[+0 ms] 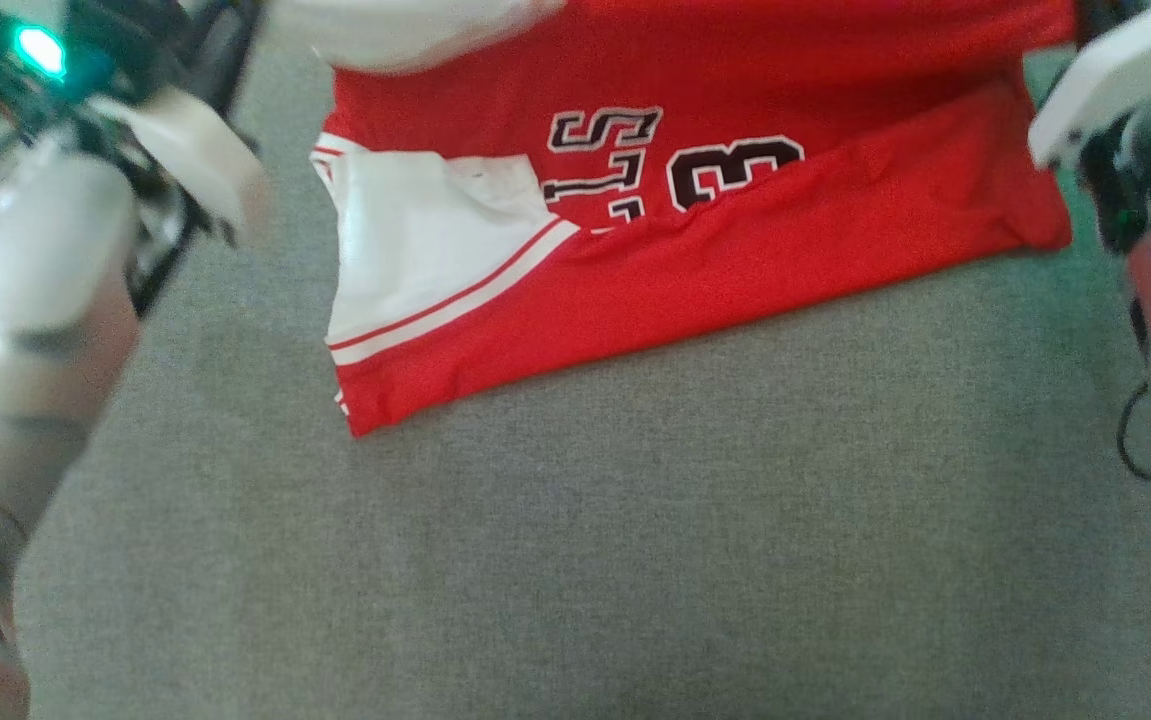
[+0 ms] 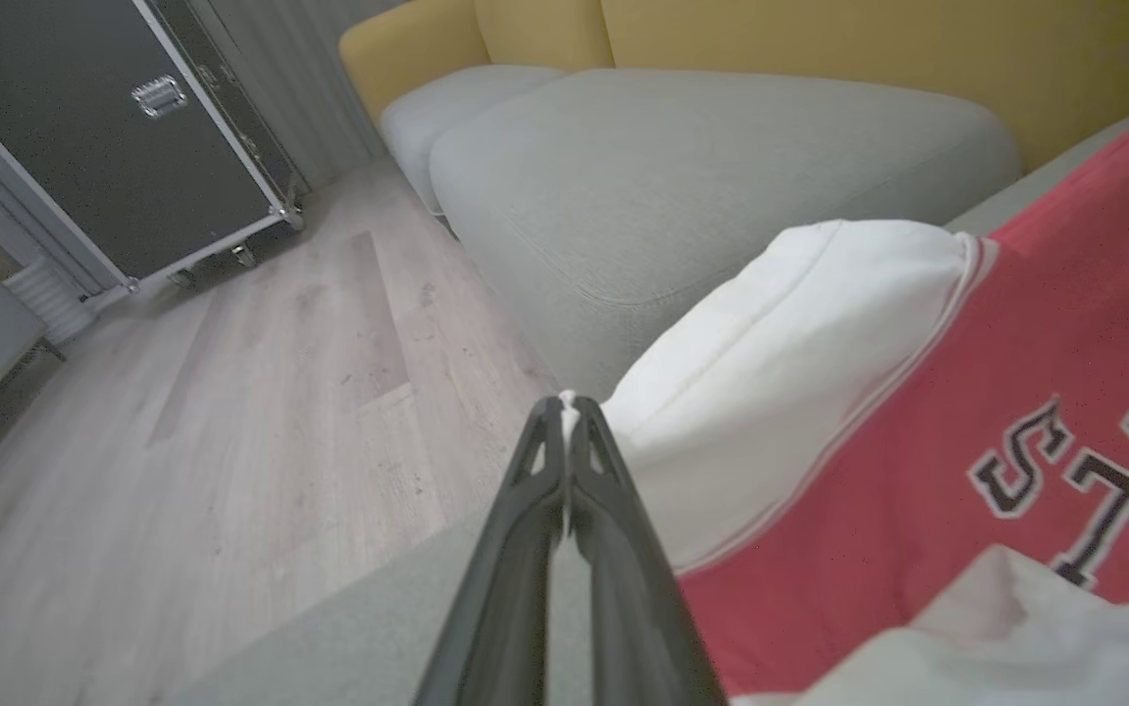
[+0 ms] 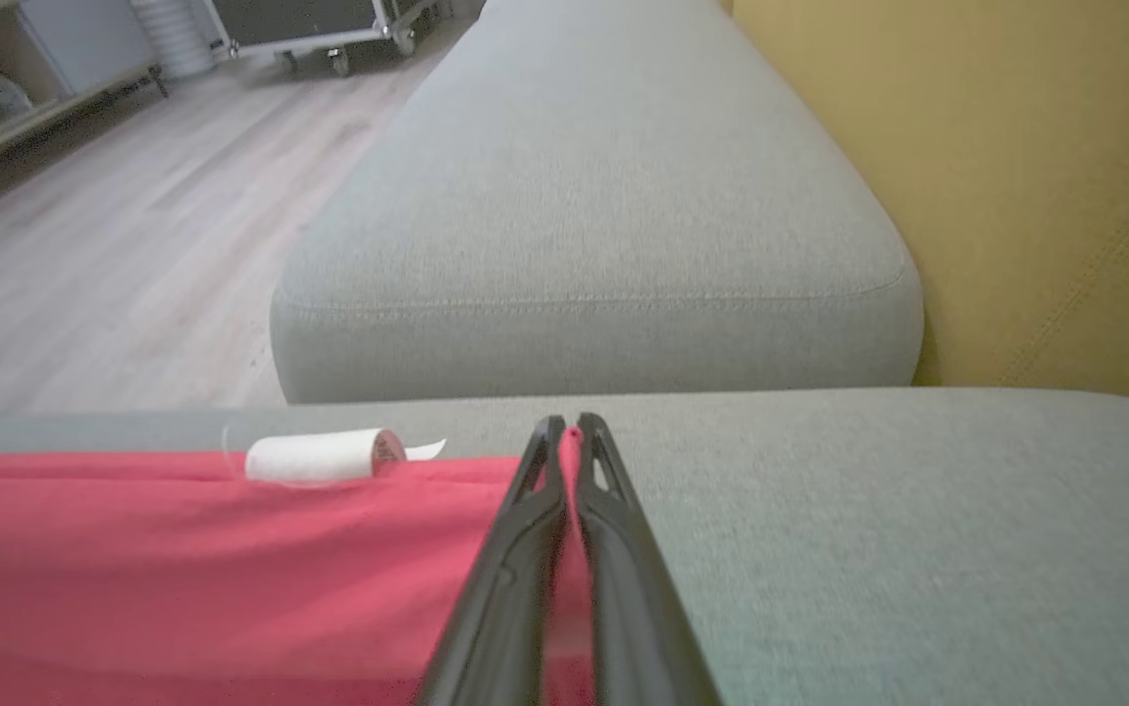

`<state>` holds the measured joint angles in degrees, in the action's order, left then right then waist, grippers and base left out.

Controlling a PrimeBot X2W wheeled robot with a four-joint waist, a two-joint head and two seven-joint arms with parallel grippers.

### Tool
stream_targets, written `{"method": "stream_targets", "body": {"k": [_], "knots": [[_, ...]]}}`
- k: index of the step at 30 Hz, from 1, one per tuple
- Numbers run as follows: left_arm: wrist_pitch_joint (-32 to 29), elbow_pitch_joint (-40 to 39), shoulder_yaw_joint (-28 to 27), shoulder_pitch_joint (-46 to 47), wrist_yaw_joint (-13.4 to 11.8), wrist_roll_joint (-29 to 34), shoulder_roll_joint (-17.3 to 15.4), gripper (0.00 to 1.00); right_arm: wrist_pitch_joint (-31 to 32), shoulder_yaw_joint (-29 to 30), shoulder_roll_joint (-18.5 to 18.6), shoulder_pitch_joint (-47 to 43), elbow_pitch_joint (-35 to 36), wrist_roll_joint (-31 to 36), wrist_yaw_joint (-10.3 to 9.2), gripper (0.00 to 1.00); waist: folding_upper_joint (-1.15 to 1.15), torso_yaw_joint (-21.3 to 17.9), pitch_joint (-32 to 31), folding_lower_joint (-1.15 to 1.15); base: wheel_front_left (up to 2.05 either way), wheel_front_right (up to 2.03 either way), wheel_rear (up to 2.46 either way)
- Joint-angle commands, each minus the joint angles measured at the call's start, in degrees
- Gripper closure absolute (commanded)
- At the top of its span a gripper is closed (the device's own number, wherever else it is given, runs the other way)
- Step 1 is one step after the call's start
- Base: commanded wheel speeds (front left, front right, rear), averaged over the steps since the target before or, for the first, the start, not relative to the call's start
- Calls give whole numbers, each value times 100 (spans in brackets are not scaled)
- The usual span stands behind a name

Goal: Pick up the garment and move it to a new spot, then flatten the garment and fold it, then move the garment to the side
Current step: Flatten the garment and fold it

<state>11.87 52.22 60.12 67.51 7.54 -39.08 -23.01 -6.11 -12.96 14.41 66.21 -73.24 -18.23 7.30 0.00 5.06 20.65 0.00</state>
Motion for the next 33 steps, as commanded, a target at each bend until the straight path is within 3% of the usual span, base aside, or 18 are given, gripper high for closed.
{"method": "stream_targets", "body": {"k": [1,4,8,12,16,23,33], "knots": [[-99,-233,-61,73,-11,-167,-268,100,59,-129,4,-61,130,-66,19,100,0,54,-137,0,0,0,0],[-669,-1024,403,-284,-8,-726,-568,100,368,-448,144,-362,185,-225,19,100,0,90,-291,0,0,0,0],[-1483,-2154,1005,-584,-7,-1314,-1237,100,792,-951,384,-709,354,-406,19,100,0,111,-422,0,0,0,0],[-2133,-3070,1208,-792,-7,-1724,-1807,100,1148,-1466,634,-968,586,-611,19,100,0,107,-514,0,0,0,0],[-2555,-3563,1264,-917,-6,-1936,-2144,100,1461,-1967,813,-1145,822,-833,19,100,0,78,-579,0,0,0,0],[-2856,-3878,1301,-1135,-6,-2013,-2264,100,1876,-2626,1013,-1263,1171,-1340,19,100,0,-7,-616,0,0,0,0],[-2939,-3721,1316,-1408,-6,-1928,-2058,100,2138,-3269,1182,-1301,1333,-1817,19,100,0,-118,-624,0,0,0,0]]}}
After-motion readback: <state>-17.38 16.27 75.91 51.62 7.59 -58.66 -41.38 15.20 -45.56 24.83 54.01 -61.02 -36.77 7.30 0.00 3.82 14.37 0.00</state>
